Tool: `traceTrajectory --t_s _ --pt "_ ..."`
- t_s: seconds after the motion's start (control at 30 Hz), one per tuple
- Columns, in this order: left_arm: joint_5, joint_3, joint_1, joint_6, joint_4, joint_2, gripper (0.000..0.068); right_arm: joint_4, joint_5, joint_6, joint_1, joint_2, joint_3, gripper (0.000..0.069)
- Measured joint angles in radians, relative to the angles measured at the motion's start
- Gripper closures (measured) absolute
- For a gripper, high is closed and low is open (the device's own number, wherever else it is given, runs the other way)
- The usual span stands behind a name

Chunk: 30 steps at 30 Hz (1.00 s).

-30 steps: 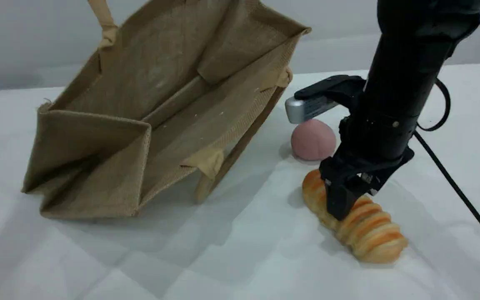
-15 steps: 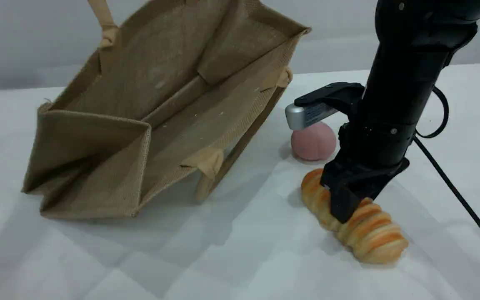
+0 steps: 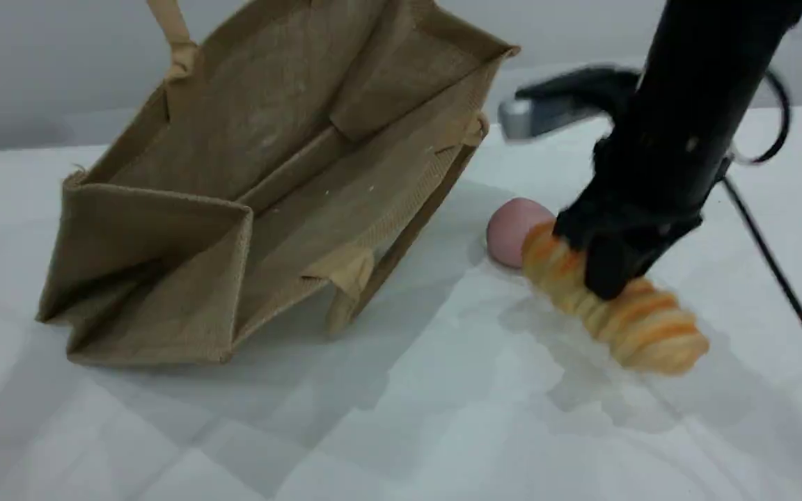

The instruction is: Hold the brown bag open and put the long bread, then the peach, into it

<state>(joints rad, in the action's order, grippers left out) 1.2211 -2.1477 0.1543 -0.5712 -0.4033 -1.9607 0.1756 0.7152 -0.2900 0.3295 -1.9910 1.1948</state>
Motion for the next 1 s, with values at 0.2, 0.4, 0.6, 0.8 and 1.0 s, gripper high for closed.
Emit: traceTrajectory --t_s 0.2,0.4,0.6,0.8,1.0 --pt "0.0 0.0 0.0 -0.018 0.0 0.0 0.0596 0.03 0.139 0.107 -0.051 0.174 0.0 0.0606" --pt "0.0 0.0 0.0 -0.031 -0.05 0.0 0.0596 0.188 0.166 0.111 -0.051 0.334 0.0 0.0612" --pt "0.0 0.0 0.0 -0.055 -0.12 0.0 0.0596 0.426 0.187 0.058 -0.051 0.363 0.036 0.0612" --pt "-0.001 0.0 0.0 -0.056 -0.124 0.0 0.0596 0.604 0.137 0.027 -0.051 0.349 0.039 0.0615" --pt "0.0 0.0 0.0 -0.057 -0.125 0.0 0.0596 0.699 0.097 -0.014 -0.051 0.266 0.039 0.0615"
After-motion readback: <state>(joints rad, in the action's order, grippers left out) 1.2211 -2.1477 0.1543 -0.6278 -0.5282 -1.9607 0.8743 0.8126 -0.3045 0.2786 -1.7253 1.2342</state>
